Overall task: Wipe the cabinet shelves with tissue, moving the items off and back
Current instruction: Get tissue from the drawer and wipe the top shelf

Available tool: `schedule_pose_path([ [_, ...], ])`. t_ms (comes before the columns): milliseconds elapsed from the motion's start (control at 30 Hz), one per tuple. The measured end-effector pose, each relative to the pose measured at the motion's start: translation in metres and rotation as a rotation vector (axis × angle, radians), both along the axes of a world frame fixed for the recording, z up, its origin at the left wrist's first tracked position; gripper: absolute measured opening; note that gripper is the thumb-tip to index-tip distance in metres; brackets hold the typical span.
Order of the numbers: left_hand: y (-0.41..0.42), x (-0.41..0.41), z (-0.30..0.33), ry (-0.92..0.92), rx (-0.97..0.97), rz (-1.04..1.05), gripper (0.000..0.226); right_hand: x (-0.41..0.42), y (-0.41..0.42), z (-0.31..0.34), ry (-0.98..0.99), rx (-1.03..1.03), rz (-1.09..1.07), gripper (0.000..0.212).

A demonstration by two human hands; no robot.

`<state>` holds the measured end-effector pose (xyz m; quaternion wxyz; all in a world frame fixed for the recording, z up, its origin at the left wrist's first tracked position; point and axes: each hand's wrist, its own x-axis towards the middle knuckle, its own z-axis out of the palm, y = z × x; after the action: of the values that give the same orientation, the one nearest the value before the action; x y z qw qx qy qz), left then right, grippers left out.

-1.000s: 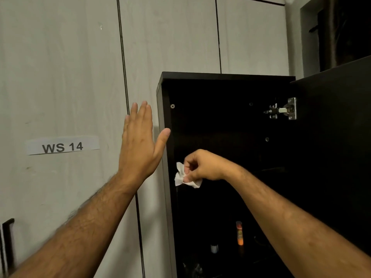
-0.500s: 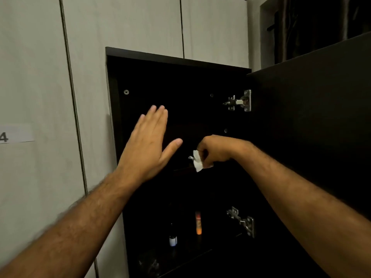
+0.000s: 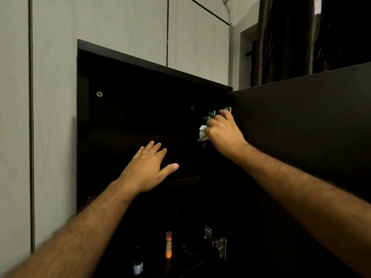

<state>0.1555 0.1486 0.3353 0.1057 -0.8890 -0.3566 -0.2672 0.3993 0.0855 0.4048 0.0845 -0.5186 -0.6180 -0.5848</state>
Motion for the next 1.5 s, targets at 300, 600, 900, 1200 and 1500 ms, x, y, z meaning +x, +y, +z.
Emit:
schedule_pose_path([
  [300, 0.01, -0.001, -0.005, 0.098, -0.087, 0.016, 0.083, 0.001, 0.016, -0.02, -0.085, -0.353, -0.365, 0.025],
  [600, 0.009, -0.001, -0.007, 0.113, -0.104, 0.009, 0.083, -0.013, 0.014, 0.056, 0.074, 0.029, -0.011, 0.006],
  [900, 0.008, 0.0, -0.008, 0.115, -0.111, 0.024, 0.081, -0.009, -0.003, 0.014, 0.473, 0.047, 0.242, 0.022],
  [1200, 0.008, 0.004, -0.008, 0.137, -0.099, 0.078, 0.083, -0.023, -0.018, -0.114, 0.693, -0.061, -0.066, 0.015],
  [1500, 0.009, 0.005, -0.009, 0.144, -0.084, 0.098, 0.081, -0.033, -0.011, -0.131, 0.88, 0.004, -0.104, 0.013],
])
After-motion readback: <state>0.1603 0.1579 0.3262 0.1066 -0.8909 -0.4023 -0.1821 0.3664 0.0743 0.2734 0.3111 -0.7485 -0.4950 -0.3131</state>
